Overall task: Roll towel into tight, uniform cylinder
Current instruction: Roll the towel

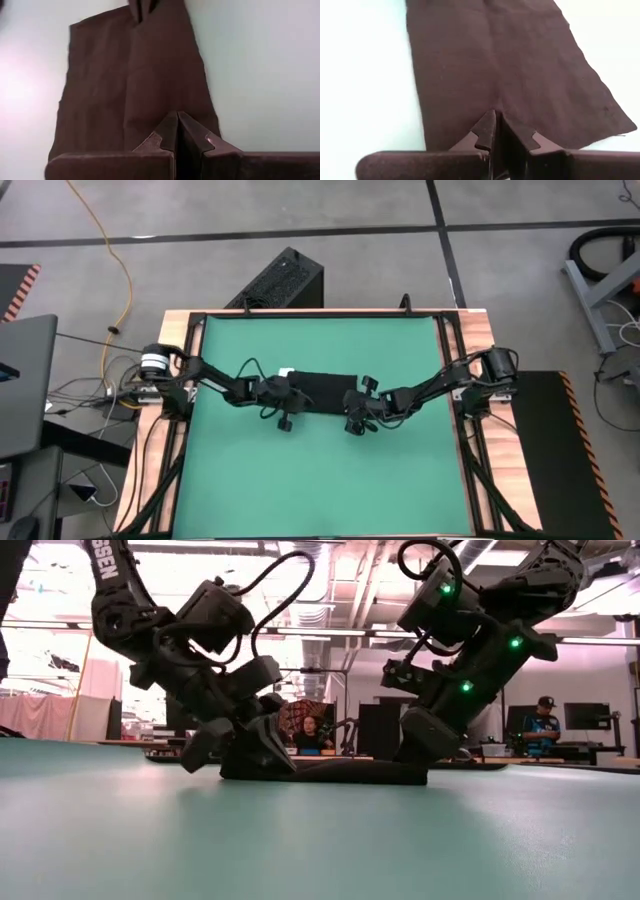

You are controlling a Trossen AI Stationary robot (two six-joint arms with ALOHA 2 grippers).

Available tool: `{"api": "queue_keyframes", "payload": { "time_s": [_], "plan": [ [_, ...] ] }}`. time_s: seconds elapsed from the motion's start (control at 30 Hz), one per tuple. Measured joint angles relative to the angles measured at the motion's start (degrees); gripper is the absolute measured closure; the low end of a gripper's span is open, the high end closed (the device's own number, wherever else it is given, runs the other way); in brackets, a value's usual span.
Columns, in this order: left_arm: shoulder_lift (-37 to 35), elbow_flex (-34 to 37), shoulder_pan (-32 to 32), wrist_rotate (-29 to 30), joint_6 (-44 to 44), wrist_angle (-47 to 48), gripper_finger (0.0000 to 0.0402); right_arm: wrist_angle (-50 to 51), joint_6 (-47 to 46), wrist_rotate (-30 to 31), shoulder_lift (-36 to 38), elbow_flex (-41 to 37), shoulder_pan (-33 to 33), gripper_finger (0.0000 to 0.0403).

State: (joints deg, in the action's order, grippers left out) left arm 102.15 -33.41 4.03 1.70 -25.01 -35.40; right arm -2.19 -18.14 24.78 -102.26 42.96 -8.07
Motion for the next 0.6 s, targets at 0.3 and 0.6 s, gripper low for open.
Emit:
{"api": "queue_keyframes", "payload": {
  "time_s": [0.3,0.6],
  "plan": [
    [2.5,-0.3,-0.1,2.7,8.2,3.9,0.0401,4.3,-5.1,-0.2,0.0,0.1,-3.5,0.0348],
    [2.6,-0.3,-11.7,-4.1,26.0,6.6,0.0401,3.9,-11.5,-0.8,0.0,0.0,-10.1,0.0348]
  ]
}}
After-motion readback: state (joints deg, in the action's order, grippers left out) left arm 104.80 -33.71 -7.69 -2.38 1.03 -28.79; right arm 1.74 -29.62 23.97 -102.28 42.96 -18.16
